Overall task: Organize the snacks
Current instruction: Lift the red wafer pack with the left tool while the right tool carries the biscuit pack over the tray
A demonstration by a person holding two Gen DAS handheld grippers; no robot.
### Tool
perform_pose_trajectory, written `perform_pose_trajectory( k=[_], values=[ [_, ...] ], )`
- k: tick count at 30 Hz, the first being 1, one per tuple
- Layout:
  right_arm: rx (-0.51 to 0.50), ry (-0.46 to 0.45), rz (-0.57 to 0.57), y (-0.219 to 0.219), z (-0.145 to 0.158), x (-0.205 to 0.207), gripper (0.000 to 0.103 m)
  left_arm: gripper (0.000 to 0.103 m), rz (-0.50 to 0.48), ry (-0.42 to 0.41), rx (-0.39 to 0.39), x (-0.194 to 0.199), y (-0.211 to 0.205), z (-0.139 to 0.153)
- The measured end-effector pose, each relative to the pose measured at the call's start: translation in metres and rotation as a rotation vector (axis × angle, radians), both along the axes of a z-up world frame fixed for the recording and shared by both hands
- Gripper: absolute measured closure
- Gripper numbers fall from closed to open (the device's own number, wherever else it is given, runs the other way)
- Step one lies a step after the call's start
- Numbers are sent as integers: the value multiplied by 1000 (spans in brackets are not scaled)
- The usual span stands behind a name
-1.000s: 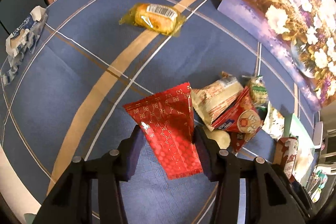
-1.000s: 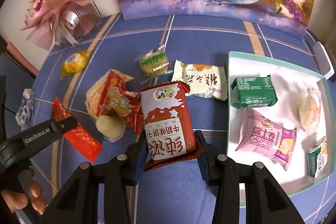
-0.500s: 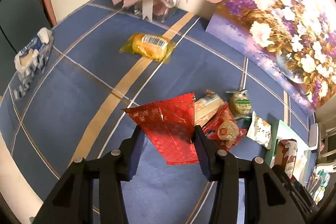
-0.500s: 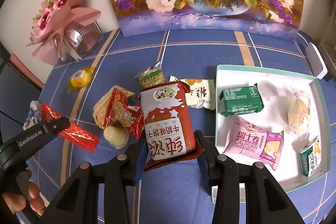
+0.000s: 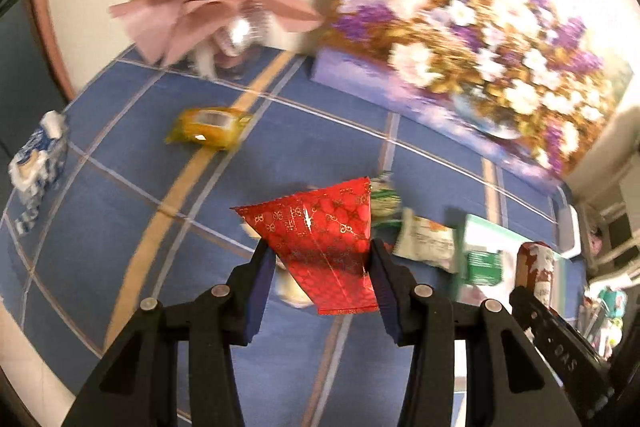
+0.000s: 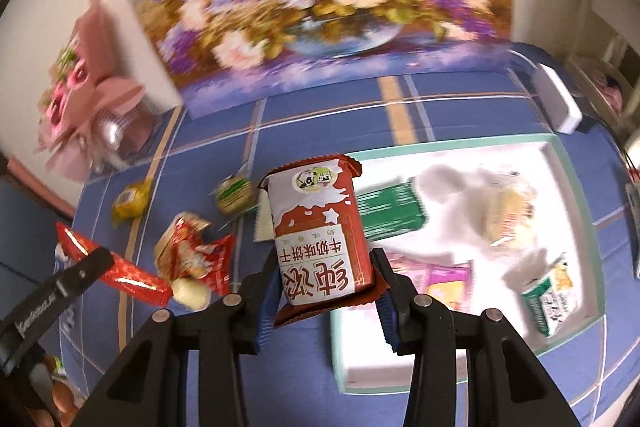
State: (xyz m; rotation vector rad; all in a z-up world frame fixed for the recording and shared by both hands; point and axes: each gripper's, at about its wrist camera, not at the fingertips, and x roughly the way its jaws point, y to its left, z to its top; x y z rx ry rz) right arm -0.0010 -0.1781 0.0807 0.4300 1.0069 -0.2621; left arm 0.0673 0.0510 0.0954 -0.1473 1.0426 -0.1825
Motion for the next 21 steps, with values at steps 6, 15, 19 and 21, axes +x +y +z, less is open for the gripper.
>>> perform_pose_trajectory(
  k=[6, 15, 19, 21],
  values=[
    [10, 6, -111, -46, 0, -16, 58, 54, -101, -11, -9, -10, -42, 7],
    [0, 20, -246, -106, -7, -43, 58, 54, -239, -12, -33, -25, -110, 8],
    [-17, 37, -287, -128, -18, -55, 58, 54, -300, -12, -37, -31, -143, 7],
    [-32, 45, -293, -136, -23, -57, 58, 54, -323, -11, -34, -34, -156, 7]
  ],
)
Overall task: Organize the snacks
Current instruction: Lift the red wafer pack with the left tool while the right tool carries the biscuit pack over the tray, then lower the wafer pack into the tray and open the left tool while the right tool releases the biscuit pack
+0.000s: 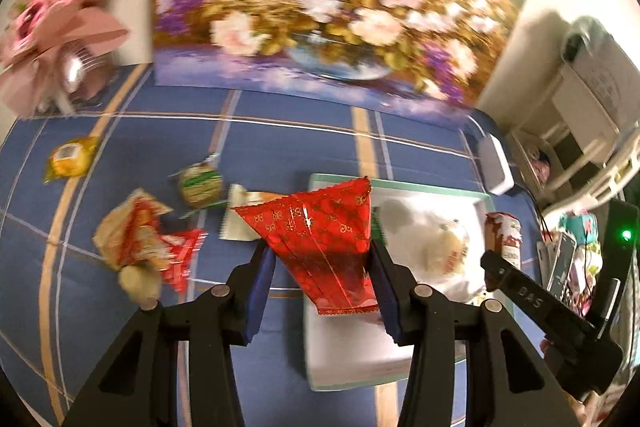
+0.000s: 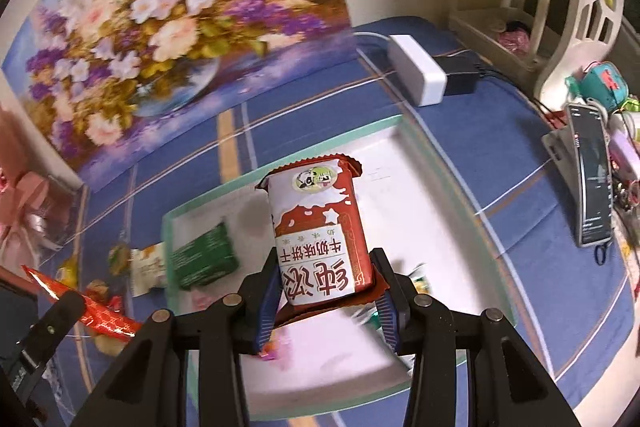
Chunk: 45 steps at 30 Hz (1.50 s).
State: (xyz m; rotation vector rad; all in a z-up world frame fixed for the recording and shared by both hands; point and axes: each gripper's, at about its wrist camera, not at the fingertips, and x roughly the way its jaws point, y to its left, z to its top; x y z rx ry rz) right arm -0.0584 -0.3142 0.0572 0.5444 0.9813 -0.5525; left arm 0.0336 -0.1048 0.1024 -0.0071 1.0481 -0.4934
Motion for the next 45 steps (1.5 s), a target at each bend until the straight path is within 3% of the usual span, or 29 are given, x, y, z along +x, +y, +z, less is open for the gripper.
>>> perform_pose_trajectory(
  k=[16, 38, 45],
  values=[
    [-26, 52, -24, -37, -30, -5, 58, 54, -119, 7, 36, -2, -73, -31],
    [0, 111, -33, -47, -56, 2, 58, 55, -119, 54, 1, 18, -99, -86],
    [-14, 128, -32, -46, -55, 4, 57, 52, -111, 86, -10, 21, -97, -85]
  ],
)
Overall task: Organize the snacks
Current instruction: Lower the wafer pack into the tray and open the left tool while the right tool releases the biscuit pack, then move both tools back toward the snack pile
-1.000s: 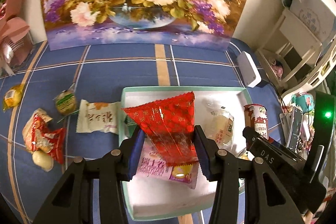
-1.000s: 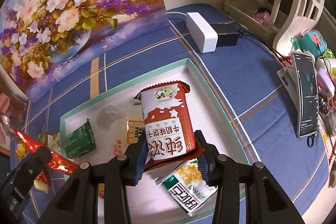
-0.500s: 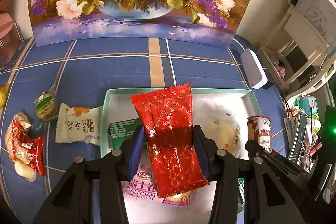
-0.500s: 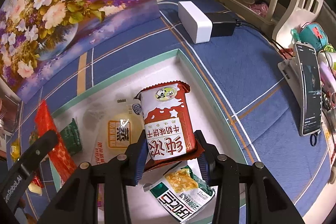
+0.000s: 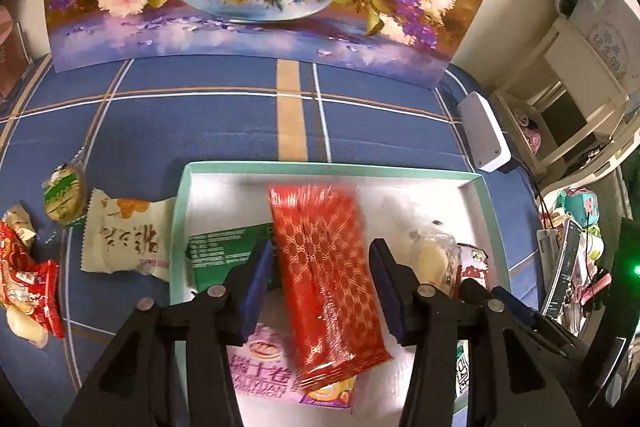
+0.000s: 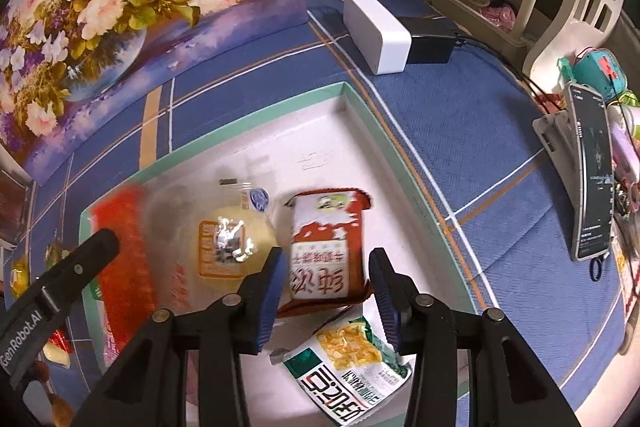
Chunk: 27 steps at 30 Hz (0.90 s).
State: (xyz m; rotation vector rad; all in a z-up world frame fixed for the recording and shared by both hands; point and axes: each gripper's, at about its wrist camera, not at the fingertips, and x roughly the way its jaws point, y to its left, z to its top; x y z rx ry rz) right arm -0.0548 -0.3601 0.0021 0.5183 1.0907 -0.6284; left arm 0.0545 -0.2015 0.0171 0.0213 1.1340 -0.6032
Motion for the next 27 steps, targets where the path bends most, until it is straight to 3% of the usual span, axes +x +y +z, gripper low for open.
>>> perform_pose_trajectory(
  k=[6, 11, 13, 14, 18, 24, 27],
  values=[
    [16, -10, -2, 1, 4, -1, 57, 51, 8, 1, 1, 2, 7, 10],
    [13, -1, 6, 3, 4, 1, 55, 35, 30, 6, 64, 5, 10, 6],
    [9, 6, 6, 3, 4, 2, 40, 25, 52, 6, 117, 8, 12, 1],
    [4, 10, 3, 3, 4, 2, 26, 23, 68, 1, 156, 9, 14, -3],
    [-5, 15, 3, 4, 4, 3, 23, 14, 115, -27, 269, 14, 19, -14],
    [-9, 22, 13, 5, 3, 7, 14, 11, 140, -43, 316, 18, 23, -19],
    [-12, 23, 12, 6, 3, 6, 7, 5, 147, -45, 323, 19, 23, -20]
  ],
)
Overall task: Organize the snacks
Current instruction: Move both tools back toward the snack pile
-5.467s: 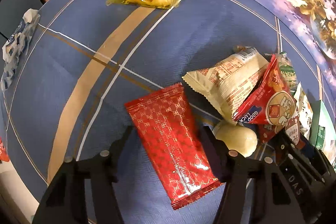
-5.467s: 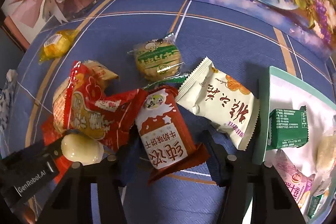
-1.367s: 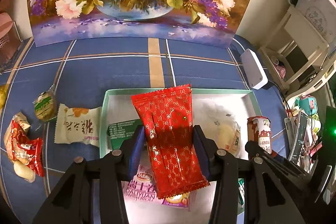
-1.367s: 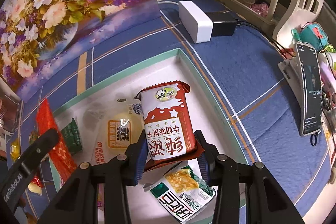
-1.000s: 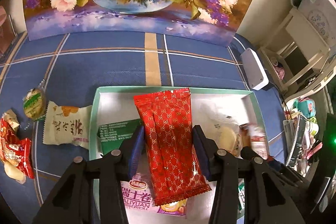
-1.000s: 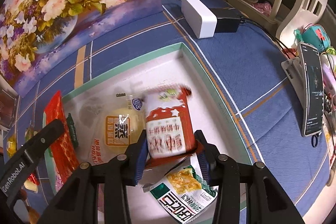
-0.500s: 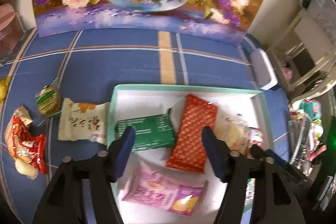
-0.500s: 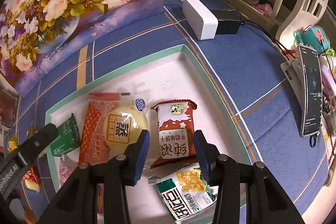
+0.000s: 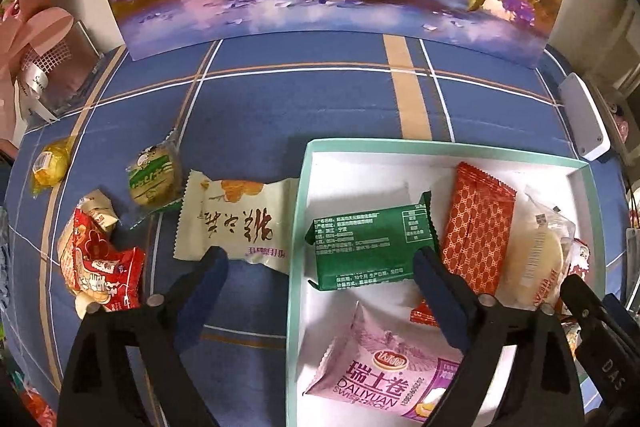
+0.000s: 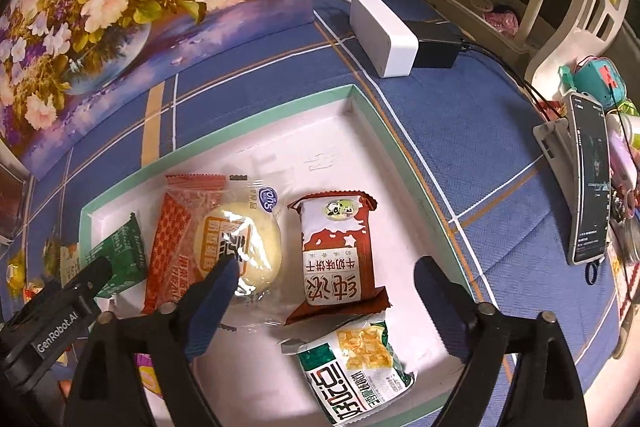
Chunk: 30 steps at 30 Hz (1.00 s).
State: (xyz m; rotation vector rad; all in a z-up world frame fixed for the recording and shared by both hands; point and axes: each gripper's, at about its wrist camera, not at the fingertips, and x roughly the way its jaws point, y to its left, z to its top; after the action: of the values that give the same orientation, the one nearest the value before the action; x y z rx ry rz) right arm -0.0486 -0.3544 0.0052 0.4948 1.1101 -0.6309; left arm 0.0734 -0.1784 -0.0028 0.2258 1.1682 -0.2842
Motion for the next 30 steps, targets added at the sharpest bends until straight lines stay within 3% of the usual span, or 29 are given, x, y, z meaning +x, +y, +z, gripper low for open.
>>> perform_pose_trajectory(
  k=[18, 30],
  values=[
    [26, 6, 24, 14, 2, 3, 0, 4, 35, 7, -14, 2, 16, 7],
    [38, -31, 79, 54, 30, 15, 0, 4, 82, -5, -66, 12, 64, 38]
  ],
)
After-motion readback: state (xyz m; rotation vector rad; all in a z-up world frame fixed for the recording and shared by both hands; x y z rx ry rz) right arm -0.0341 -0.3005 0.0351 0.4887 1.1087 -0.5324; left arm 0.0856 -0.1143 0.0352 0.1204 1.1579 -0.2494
